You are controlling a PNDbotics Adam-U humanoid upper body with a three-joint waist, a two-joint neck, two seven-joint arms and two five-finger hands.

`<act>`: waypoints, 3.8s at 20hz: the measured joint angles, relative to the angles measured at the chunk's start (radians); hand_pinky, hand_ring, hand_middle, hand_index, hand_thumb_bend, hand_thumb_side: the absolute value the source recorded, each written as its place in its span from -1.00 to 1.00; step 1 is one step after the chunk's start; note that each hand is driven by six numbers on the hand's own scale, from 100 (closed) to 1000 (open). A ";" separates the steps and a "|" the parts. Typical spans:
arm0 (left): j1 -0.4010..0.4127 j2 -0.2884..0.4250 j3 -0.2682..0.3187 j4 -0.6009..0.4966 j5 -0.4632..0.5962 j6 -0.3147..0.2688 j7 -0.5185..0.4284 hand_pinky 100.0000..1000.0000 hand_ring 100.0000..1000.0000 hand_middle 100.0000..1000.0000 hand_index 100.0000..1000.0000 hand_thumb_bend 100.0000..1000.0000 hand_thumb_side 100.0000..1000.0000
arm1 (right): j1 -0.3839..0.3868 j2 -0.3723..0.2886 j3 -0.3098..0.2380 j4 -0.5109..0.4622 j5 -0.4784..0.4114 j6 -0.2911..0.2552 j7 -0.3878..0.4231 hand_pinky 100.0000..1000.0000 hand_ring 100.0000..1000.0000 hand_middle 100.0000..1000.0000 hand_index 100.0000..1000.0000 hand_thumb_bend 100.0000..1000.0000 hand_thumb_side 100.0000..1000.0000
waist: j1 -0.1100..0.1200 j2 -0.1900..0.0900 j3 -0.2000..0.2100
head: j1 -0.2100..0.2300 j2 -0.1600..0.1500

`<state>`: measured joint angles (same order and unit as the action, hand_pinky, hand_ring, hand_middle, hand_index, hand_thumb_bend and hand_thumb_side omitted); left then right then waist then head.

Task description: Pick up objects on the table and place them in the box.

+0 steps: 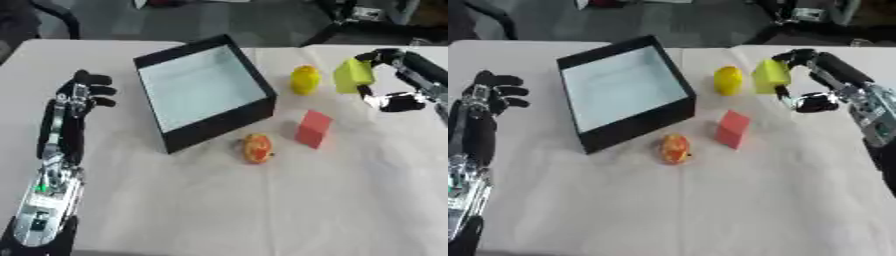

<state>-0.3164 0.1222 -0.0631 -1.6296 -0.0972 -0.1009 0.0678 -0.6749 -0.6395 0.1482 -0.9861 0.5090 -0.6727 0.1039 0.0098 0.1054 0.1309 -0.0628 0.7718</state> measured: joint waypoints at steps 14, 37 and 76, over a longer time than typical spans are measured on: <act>-0.024 -0.013 -0.016 -0.012 -0.001 -0.007 -0.020 0.08 0.17 0.13 0.23 -1.00 0.75 | -0.057 -0.016 0.056 -0.271 -0.330 0.073 0.231 0.56 0.38 -0.38 0.20 -1.00 -0.66 | 0.000 0.000 0.073 | -0.050 0.000; -0.098 -0.072 -0.062 -0.036 0.009 -0.023 -0.085 0.08 0.17 0.12 0.24 -1.00 0.74 | -0.097 0.066 0.043 -0.037 -0.163 0.068 0.291 0.60 0.51 0.13 0.65 -1.00 -0.77 | -0.001 0.038 0.186 | -0.185 0.000; -0.103 -0.080 -0.067 -0.042 0.010 -0.030 -0.091 0.07 0.17 0.12 0.24 -1.00 0.74 | -0.079 0.048 0.002 -0.004 -0.029 0.190 0.088 0.71 0.71 0.82 0.96 -1.00 0.24 | -0.006 0.038 0.182 | -0.182 0.000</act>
<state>-0.4196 0.0423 -0.1302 -1.6711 -0.0873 -0.1310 -0.0231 -0.7541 -0.5915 0.1499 -0.9896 0.4796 -0.4832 0.1914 0.0036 0.1438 0.3132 -0.2446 0.7718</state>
